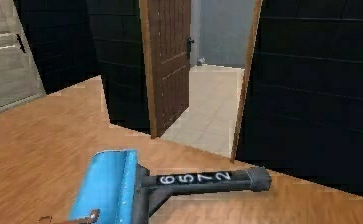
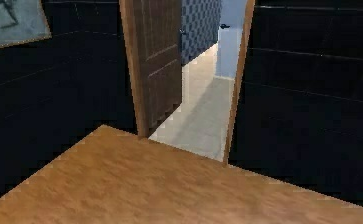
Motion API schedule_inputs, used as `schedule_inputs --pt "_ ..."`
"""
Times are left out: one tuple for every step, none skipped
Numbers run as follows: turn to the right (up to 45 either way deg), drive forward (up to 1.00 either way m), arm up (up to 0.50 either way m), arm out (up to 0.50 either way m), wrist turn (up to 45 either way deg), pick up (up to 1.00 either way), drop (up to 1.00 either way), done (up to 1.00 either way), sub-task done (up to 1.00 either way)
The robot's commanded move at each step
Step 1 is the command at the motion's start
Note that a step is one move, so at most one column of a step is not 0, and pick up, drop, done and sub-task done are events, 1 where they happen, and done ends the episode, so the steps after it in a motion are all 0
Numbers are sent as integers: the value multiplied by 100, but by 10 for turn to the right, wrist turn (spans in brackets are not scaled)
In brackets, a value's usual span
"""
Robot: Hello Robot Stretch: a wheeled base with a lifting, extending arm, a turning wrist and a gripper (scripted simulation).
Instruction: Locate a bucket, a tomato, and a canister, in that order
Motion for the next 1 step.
schedule_inputs --pt "0 100 0 0 0 0 0 0 0"
